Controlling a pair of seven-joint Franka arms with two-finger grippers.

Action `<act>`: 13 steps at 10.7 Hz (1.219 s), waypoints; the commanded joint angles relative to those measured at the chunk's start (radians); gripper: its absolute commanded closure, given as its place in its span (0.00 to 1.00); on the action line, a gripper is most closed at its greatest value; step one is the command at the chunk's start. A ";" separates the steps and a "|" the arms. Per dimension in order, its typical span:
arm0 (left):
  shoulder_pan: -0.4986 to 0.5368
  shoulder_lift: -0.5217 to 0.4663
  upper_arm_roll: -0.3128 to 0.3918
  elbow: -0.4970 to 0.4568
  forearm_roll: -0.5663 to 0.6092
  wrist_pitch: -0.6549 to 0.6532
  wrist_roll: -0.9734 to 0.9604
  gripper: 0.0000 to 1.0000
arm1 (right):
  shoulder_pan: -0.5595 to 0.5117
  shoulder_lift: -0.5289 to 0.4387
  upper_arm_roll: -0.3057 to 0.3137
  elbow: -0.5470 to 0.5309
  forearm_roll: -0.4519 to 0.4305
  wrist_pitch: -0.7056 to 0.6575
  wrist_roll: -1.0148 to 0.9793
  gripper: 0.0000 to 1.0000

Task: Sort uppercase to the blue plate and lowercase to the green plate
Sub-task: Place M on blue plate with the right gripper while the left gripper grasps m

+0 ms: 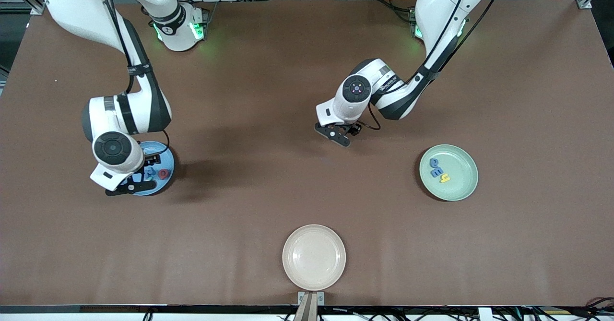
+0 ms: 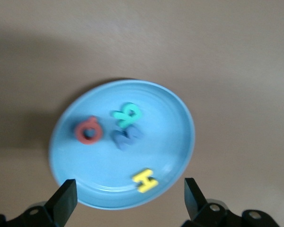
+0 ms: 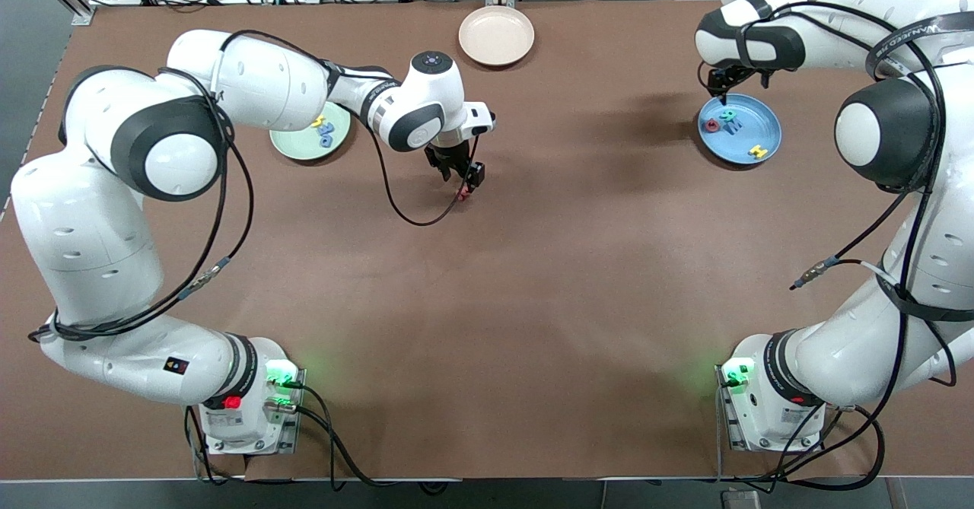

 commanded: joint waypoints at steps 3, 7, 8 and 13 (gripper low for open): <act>-0.040 0.023 0.013 0.024 0.032 0.005 -0.057 0.32 | -0.038 -0.154 0.010 -0.010 0.114 -0.002 0.002 0.00; -0.042 0.021 0.028 0.010 0.037 -0.001 -0.056 0.41 | -0.144 -0.307 0.097 -0.007 0.115 -0.065 -0.015 0.00; -0.040 0.020 0.028 0.006 0.059 -0.002 -0.056 0.41 | -0.150 -0.336 0.102 -0.004 0.115 -0.094 -0.017 0.00; -0.042 0.024 0.030 0.010 0.083 -0.002 -0.073 0.47 | -0.152 -0.355 0.110 0.235 0.253 -0.428 -0.024 0.00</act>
